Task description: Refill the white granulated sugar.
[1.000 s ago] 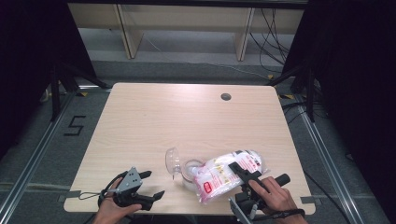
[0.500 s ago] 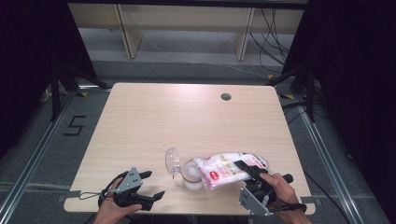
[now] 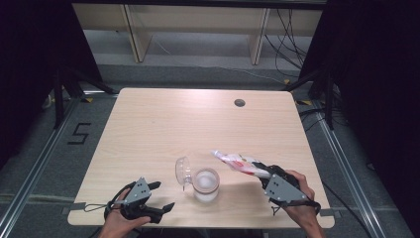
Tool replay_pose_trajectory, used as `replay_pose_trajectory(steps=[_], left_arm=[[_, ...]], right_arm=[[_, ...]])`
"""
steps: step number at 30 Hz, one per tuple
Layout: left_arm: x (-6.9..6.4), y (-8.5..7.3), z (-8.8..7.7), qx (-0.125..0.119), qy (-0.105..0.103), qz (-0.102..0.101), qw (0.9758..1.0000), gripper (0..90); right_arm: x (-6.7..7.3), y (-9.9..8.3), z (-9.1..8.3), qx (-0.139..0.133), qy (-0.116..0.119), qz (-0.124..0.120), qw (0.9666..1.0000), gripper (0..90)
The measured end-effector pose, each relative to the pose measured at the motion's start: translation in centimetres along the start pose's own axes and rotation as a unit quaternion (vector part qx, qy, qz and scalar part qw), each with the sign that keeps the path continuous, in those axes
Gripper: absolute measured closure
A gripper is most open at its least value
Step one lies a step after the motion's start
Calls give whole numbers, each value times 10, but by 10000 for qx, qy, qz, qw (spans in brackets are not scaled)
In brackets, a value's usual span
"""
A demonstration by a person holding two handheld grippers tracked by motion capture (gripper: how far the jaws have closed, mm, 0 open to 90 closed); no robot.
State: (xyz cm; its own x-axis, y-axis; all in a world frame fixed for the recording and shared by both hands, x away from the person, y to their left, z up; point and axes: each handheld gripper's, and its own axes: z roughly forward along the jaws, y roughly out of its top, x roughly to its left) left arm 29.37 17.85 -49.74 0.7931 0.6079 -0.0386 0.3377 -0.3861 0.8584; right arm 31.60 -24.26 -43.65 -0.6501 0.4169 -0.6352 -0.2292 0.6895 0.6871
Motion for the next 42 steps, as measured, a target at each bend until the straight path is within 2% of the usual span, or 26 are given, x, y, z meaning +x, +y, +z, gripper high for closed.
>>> replay_pose_trajectory(steps=[1,2,5,7,11,13,14,16,17,20,21,23,24,25,27,28,29,30,31,33,36,37,38,39,40,42], left_arm=[[0,0,0,26,20,-74,10000,157],[0,0,0,31,21,-66,10000,157],[0,0,0,-1,3,74,10000,157],[-1,0,1,-65,-26,-8,10000,158],[-1,0,0,-1,-20,-36,10000,157],[-1,0,1,-40,-27,-44,10000,158],[-1,0,1,-43,-27,-46,10000,158],[0,0,0,23,-21,18,10000,157],[0,0,0,25,-9,1,10000,158],[0,0,0,18,-22,26,10000,158],[-2,0,1,-49,-26,-49,10000,157],[-2,0,1,-43,-24,-42,10000,158],[-1,0,1,-25,-14,-31,10000,158],[-3,-1,1,-36,-2,-198,9998,158],[-3,-1,0,20,24,-133,9999,158],[-3,0,0,26,30,-88,10000,157],[-3,-1,0,31,34,-117,9999,158],[-2,0,0,30,25,-62,10000,158],[-1,0,1,-27,-18,0,10000,158],[-1,0,0,17,5,15,10000,158],[-2,0,1,-17,-13,-19,10000,158],[-3,-1,1,-34,-4,-156,9999,157],[-4,-1,1,-9,3,-149,9999,158],[-3,-1,1,-11,6,-146,9999,158],[-2,0,0,24,37,-57,10000,158],[-3,-1,0,17,33,-124,9999,158]], right_arm=[[-1,-2,1,-6,-2,60,10000,786],[-3,-4,3,-70,34,118,9999,787],[-5,-10,8,-151,55,557,9983,789],[-7,-13,11,-172,67,749,9970,791],[-10,-19,18,-363,8,1170,9925,794],[-11,-22,21,-433,61,1412,9890,795],[-11,-23,23,-455,28,1457,9883,796],[-10,-25,26,-454,128,1574,9864,796],[-10,-26,29,-503,70,1553,9866,796],[-9,-30,32,-451,134,1744,9836,797],[-11,-32,34,-503,126,1703,9840,797],[-11,-35,35,-487,163,1802,9823,797],[-11,-36,35,-468,150,1791,9826,798],[-10,-37,35,-419,144,1865,9815,798],[-9,-41,35,-386,190,1947,9799,800],[-10,-42,36,-429,141,1929,9802,799],[-11,-43,34,-392,143,1985,9792,798],[-12,-44,33,-461,112,2067,9773,796],[-13,-45,32,-443,124,2097,9767,791],[-13,-47,29,-394,127,2276,9729,781],[-15,-49,26,-367,97,2208,9746,777],[-15,-49,25,-373,113,2290,9726,776],[-15,-49,24,-337,125,2302,9725,775],[-16,-50,24,-346,49,2239,9740,772],[-16,-50,23,-331,91,2237,9741,770],[-15,-49,21,-295,164,2342,9716,770]])
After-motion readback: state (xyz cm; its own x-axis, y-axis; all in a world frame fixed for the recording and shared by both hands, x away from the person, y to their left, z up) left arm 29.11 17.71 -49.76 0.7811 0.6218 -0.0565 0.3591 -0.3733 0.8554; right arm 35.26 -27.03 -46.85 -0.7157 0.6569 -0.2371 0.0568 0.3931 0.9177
